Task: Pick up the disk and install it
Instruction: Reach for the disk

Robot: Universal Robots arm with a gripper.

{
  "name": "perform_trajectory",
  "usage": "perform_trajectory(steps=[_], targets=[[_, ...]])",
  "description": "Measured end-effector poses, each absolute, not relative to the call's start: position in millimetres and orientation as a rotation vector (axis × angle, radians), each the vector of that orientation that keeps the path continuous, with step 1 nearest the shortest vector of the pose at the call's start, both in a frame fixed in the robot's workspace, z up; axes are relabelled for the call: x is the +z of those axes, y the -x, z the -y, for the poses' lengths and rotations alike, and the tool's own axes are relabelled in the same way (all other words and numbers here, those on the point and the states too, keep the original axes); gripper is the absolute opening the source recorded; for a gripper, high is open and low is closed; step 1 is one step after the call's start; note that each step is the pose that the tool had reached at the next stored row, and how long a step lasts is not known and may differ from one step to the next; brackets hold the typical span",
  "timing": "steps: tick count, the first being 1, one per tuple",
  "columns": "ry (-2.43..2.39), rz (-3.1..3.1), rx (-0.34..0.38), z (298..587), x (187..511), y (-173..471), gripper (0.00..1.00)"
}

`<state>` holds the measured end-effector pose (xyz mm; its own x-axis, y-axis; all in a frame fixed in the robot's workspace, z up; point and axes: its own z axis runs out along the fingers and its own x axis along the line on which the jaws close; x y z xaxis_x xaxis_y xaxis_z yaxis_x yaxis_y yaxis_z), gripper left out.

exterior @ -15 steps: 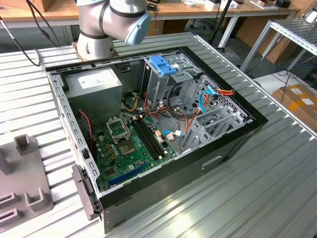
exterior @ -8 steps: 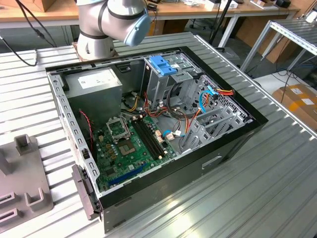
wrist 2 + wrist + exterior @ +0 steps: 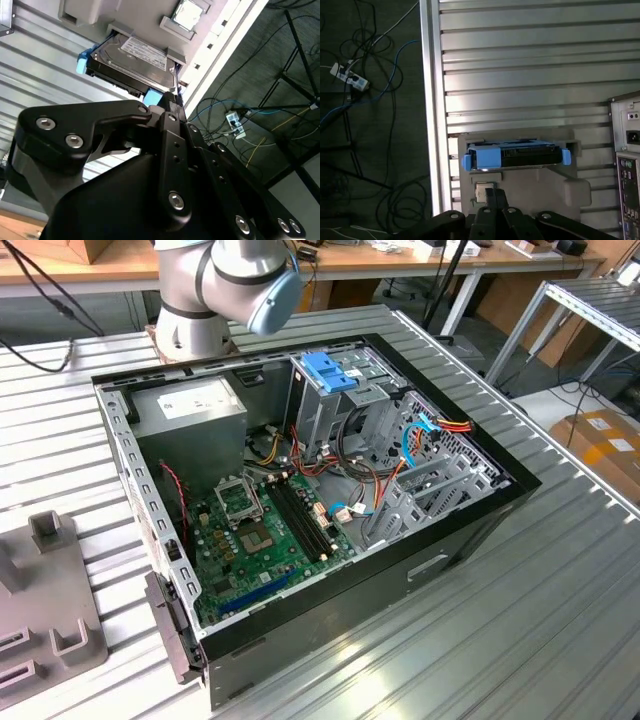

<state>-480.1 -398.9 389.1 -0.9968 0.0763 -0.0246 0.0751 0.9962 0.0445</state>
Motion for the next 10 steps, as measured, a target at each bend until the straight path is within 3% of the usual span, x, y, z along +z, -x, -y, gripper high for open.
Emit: perform_trajectory(steps=[10], targets=[[-0.118,-3.112,0.068,399,389,523,0.11]])
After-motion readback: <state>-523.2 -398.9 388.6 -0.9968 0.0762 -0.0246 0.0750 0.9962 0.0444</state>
